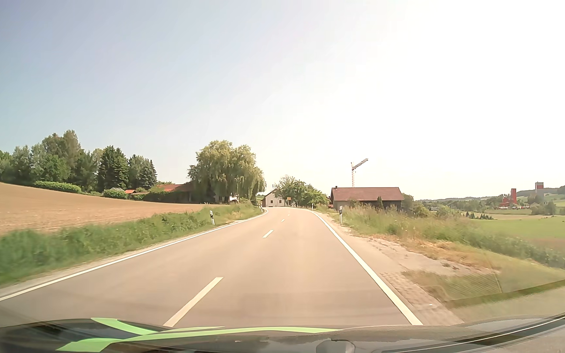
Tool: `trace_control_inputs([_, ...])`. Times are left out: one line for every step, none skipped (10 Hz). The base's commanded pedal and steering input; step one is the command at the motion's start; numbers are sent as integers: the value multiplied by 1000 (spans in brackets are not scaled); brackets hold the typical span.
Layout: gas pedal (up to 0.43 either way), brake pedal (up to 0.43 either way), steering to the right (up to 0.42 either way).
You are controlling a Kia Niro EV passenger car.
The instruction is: Follow the waypoints while adhering to traffic rules and regulations
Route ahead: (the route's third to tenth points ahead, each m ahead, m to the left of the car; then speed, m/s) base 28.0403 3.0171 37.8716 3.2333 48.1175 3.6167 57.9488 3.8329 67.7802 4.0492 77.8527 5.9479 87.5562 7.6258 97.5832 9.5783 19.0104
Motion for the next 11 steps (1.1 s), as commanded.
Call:
trace_control_inputs([0,0,1])
trace_control_inputs([0,0,0])
trace_control_inputs([0,0,0])
trace_control_inputs([0,0,0])
trace_control_inputs([0,0,0])
trace_control_inputs([0,0,0])
trace_control_inputs([0,0,-1])
trace_control_inputs([0,0,-2])
trace_control_inputs([0,0,-2])
trace_control_inputs([0,0,-3])
trace_control_inputs([0,0,-3])
